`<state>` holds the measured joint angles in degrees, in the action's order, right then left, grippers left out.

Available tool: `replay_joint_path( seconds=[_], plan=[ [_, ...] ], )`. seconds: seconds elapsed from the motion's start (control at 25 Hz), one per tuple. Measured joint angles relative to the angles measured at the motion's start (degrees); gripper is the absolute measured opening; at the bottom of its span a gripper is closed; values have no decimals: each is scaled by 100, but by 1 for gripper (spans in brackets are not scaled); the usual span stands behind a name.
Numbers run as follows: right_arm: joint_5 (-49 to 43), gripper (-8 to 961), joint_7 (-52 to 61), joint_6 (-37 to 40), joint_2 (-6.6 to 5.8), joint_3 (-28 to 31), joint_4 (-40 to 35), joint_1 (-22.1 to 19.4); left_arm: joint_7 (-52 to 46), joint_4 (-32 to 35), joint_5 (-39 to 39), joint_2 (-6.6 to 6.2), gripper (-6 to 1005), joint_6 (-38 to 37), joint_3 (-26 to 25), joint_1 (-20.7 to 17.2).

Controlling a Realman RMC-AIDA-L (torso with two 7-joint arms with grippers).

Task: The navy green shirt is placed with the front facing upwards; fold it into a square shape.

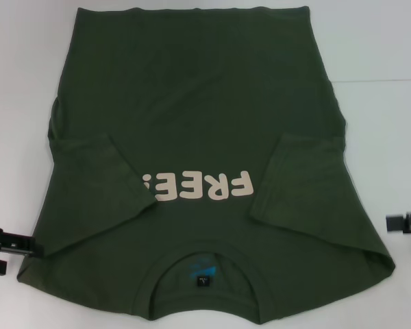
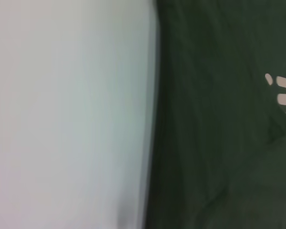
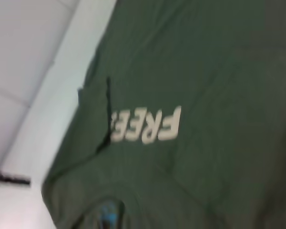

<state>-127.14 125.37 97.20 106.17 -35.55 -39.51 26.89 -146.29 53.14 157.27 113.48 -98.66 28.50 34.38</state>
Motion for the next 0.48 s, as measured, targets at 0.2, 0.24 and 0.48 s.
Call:
replay_joint_path(
  seconds=[0.2, 0.24, 0.48],
  plan=[
    [-331, 882, -1663, 241, 93, -57, -67, 71, 137, -58, -59, 0, 937, -72, -11, 14],
    [-340, 882, -1998, 259, 117, -57, -69, 72, 161, -94, -84, -4, 937, -81, -17, 17],
    [-316, 882, -3793, 352, 343, 190, -214, -24, 209, -158, -175, -11, 937, -117, -51, 25]
  ],
)
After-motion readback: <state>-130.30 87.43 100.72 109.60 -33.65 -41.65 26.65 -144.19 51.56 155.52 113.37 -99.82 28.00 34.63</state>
